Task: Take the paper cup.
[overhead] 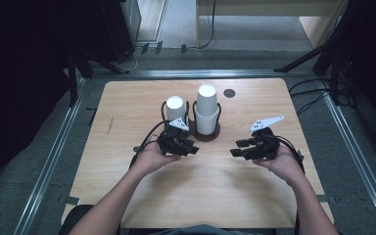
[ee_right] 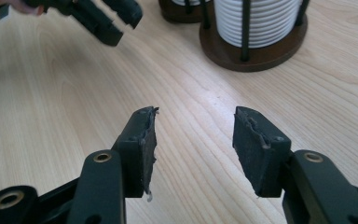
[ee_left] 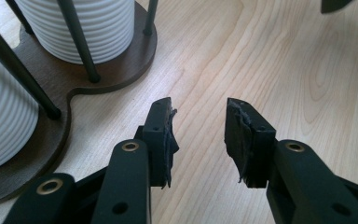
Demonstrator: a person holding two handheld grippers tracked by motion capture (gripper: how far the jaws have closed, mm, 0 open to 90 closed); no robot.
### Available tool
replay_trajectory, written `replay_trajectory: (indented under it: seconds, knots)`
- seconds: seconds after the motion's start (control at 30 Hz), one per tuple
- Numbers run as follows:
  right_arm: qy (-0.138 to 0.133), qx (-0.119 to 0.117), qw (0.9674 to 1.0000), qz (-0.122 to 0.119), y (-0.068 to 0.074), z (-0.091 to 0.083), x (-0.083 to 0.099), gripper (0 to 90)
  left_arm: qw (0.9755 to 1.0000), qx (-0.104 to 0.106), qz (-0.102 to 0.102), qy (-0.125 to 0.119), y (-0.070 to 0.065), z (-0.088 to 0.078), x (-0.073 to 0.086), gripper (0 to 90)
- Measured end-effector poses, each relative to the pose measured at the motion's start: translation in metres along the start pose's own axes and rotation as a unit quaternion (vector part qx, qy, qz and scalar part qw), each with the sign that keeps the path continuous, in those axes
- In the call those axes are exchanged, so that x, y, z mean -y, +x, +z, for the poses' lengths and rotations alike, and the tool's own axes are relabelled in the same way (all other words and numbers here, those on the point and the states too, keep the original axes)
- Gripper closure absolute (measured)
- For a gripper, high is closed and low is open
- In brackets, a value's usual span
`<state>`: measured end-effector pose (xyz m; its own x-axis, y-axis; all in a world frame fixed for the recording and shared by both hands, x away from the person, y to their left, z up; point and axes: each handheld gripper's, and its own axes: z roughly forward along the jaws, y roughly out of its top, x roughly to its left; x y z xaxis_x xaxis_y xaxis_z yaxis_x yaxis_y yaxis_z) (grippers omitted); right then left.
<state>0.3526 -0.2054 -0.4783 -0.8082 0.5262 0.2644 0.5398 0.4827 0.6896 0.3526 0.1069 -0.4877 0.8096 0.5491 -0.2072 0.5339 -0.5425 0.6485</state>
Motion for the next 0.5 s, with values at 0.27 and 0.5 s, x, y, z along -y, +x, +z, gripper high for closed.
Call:
replay_trajectory:
  seconds: [0.27, 0.5]
  knots:
    - [0.006, 0.013, 0.9999, 0.009, -0.0044, 0.0026, 0.0, 46.4, 1.0, 0.004, -0.003, -0.004, 0.0006, 0.0024, 0.0022, 59.1]
    - [0.007, 0.014, 0.9998, -0.013, -0.0034, 0.0035, -0.002, 41.6, 1.0, -0.001, -0.003, -0.009, 0.0001, 0.0031, 0.0017, 58.8]
